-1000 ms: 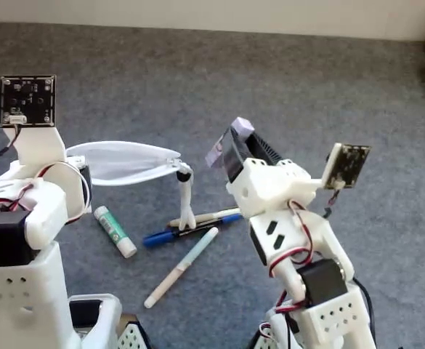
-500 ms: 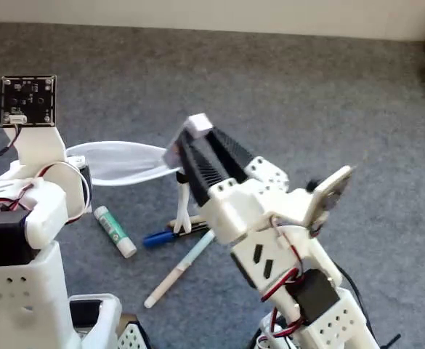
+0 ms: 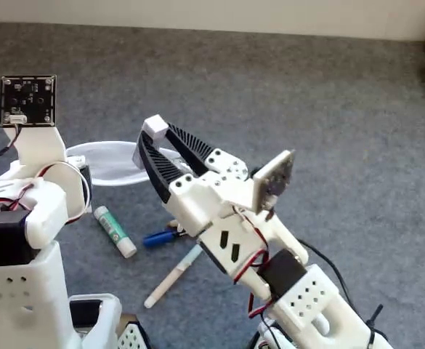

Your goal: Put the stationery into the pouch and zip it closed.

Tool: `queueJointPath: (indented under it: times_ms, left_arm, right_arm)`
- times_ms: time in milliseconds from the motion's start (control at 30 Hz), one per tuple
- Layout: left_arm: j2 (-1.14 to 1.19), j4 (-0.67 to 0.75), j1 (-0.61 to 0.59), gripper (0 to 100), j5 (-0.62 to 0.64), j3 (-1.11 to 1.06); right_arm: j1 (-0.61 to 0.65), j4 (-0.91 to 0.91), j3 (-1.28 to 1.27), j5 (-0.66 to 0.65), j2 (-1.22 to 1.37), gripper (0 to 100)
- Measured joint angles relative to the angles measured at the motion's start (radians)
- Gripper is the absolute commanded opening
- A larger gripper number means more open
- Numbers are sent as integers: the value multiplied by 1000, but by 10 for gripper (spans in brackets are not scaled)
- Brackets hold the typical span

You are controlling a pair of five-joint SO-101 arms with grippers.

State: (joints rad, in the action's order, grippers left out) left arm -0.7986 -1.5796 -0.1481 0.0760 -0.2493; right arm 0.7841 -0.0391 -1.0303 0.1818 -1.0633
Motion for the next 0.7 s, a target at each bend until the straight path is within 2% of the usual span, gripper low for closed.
queueJointPath:
  times_ms: [433,700]
  left_arm:
    - [0,0,0,7,0,0]
    - [0,8,0,8,0,-18]
  right_arm:
    - [5,-123,0,0,262,3]
    - [8,-140,-11,-3,278,3]
